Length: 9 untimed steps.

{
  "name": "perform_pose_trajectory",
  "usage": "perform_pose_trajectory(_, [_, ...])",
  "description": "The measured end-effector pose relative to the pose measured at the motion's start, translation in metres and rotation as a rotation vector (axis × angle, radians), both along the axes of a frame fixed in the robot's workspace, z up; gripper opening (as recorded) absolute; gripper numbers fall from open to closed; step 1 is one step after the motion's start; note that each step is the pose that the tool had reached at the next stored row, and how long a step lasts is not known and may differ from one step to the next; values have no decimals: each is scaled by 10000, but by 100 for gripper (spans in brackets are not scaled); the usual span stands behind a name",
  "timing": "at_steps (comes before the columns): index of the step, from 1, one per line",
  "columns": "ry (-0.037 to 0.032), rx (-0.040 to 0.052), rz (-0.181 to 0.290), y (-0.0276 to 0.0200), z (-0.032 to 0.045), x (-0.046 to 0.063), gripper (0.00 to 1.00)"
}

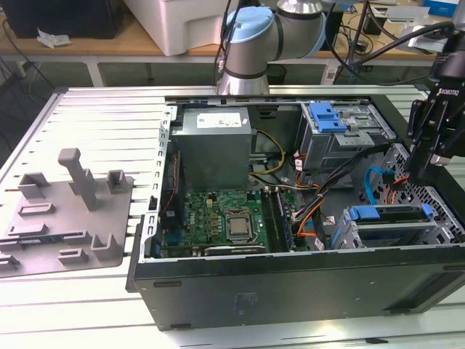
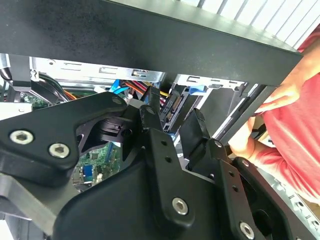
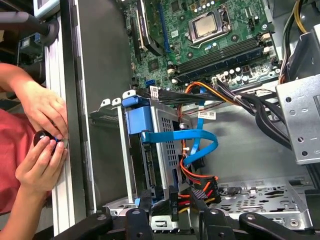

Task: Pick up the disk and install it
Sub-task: 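Insert the first disk wire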

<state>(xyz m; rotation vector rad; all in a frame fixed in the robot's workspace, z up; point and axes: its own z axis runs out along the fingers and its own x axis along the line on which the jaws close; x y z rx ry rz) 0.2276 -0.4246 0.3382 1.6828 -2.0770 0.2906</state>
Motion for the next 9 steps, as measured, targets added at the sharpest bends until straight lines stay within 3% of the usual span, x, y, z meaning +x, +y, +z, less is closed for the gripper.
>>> perform_pose_trajectory(2, [1,-14,1,2,-4,0,42])
perform_pose_trajectory(5, [0,-27,0,4,-8,0,17])
perform_pose_trajectory(9, [1,-43,1,8,-13,0,16])
